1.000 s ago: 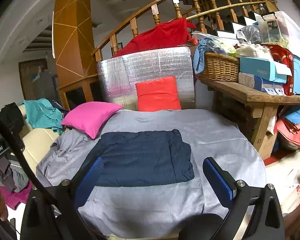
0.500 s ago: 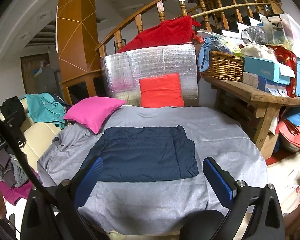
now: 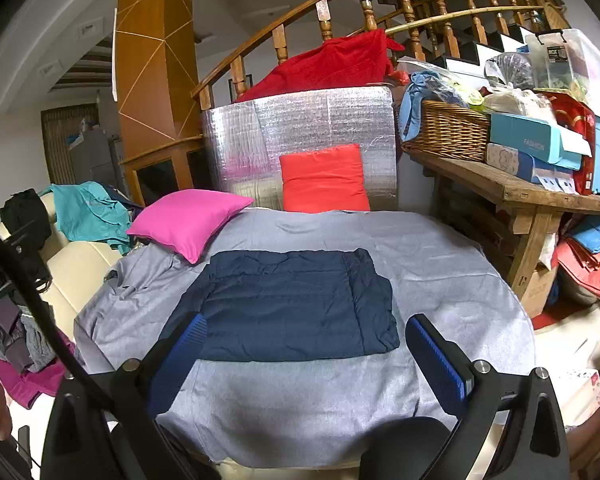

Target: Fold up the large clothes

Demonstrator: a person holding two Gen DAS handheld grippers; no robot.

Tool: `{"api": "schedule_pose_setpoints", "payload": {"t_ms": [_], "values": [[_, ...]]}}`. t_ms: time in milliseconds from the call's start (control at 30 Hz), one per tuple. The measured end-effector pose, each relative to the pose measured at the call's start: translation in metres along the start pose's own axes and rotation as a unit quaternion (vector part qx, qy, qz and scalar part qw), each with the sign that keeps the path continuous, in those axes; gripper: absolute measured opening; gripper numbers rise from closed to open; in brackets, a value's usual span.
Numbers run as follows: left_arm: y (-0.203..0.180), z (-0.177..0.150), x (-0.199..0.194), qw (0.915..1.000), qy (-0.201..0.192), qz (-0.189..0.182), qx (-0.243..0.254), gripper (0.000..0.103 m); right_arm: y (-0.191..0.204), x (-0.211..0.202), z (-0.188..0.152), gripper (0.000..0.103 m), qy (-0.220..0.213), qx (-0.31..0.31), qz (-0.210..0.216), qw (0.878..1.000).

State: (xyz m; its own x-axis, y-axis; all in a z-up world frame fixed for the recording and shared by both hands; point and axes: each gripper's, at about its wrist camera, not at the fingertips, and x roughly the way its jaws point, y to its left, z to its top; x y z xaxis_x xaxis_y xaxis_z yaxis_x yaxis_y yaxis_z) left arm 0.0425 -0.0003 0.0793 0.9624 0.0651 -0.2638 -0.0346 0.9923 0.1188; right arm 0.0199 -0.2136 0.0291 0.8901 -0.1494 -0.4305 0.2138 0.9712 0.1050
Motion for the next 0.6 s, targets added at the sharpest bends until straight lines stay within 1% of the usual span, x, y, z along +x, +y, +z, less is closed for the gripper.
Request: {"api": "schedule_pose_setpoints", "payload": {"t_ms": [600], "values": [[0.0035, -0.0018, 0.0011, 1.0000, 0.003, -0.006, 0.001, 0.103, 0.0042, 0.0010, 0.0008, 0.101, 0.000, -0.007, -0.003, 1.000]]}}
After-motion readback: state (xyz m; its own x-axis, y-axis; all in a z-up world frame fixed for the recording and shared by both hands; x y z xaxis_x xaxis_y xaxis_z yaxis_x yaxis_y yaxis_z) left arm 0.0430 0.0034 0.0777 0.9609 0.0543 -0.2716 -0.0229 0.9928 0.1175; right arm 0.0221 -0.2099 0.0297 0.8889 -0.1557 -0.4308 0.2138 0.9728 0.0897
